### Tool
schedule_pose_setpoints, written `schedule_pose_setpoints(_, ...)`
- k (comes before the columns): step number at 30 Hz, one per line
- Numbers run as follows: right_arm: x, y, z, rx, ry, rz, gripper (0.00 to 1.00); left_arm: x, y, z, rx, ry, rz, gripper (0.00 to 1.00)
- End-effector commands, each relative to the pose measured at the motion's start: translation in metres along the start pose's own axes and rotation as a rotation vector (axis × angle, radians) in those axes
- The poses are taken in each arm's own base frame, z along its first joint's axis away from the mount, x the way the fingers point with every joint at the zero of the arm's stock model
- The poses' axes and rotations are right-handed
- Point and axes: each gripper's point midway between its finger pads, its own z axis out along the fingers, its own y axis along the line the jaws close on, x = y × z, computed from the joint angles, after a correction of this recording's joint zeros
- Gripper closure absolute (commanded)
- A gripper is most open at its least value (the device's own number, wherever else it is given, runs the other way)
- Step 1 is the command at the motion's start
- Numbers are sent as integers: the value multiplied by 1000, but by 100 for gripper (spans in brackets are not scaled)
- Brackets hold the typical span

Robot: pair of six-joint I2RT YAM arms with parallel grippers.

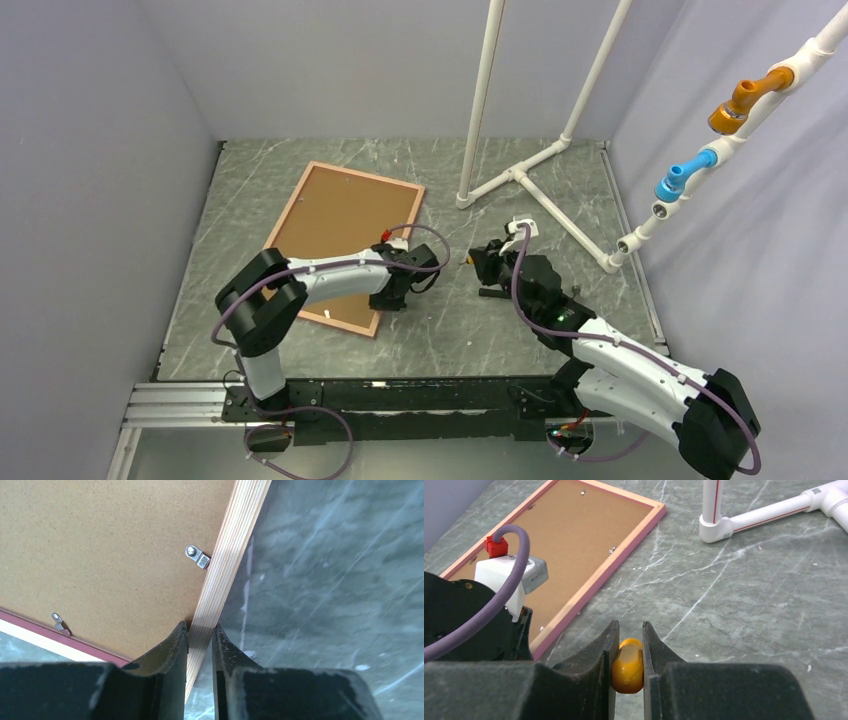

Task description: Take the photo out of the frame

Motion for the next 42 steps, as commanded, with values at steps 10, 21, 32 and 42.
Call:
schedule_pose_setpoints(10,-25,-12,-3,76,-110,50,100,-69,-104,3,220,-70,-594,100)
schedule_pose_setpoints(21,-36,-22,-5,152,-79,50,100,-102,-138,-31,470,-63,-500,89)
schedule_pose_setpoints(32,-20,13,19,8,123,-61,100,-89,-45,-109,795,-149,-145,30)
schedule_pose_setpoints(42,11,45,81,-41,339,-133,100,-36,25,-90,809,-77,37,31)
